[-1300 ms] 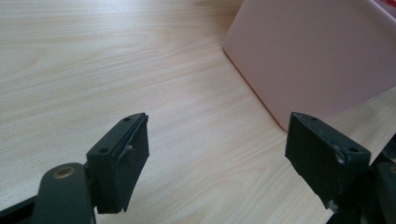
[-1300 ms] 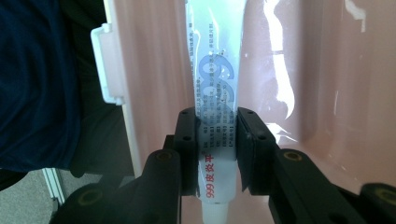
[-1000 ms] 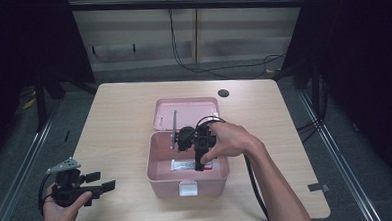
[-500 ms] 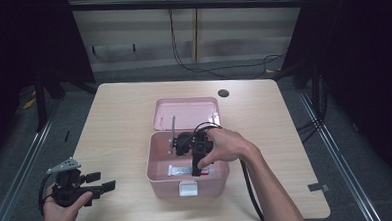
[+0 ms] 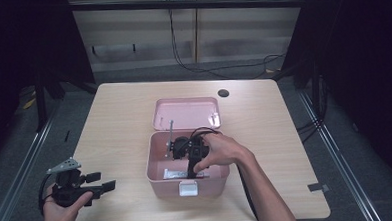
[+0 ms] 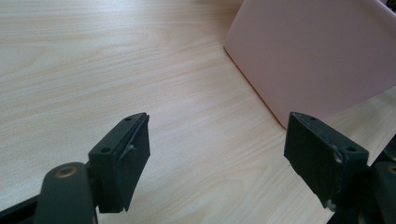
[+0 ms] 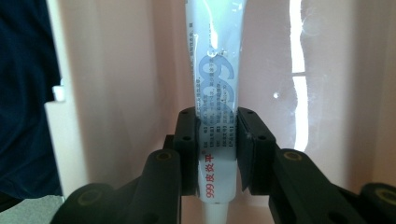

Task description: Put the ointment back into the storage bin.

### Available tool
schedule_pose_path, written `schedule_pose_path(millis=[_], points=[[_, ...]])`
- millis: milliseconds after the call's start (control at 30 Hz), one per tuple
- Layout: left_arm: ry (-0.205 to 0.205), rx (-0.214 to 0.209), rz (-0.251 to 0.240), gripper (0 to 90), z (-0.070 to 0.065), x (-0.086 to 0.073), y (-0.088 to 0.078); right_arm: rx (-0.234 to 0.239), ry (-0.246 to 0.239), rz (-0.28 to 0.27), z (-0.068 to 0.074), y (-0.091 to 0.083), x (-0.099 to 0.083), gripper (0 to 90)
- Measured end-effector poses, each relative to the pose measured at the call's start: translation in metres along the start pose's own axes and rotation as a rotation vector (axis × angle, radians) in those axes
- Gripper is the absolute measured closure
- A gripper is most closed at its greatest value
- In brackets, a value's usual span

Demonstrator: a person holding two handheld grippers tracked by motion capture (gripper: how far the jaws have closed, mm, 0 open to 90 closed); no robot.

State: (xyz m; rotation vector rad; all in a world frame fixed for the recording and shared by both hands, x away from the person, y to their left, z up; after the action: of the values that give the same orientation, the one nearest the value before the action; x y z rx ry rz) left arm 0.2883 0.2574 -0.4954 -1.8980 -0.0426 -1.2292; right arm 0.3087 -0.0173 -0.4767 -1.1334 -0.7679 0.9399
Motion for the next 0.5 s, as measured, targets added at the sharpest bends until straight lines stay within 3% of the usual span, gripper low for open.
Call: schedule_pose_path(millis=[500], points=[[0.004,0.005,0.003,23.2,0.000,0.000,0.000,0.010,-0.021,0.049,-0.003,0.016,0.004,71.1]])
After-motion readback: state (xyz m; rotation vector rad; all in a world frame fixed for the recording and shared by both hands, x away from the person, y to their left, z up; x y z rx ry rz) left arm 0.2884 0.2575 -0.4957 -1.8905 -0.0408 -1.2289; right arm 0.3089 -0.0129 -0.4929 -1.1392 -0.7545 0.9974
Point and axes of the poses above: each handheld gripper's, and its own axes: y roughly forward along the jaws, x roughly out of its top, z roughly to its left, the point moved 8 cm from there along y, roughly forward along the jaws, and after that the axes turned 15 degrees about y, right-handed, at the moved point
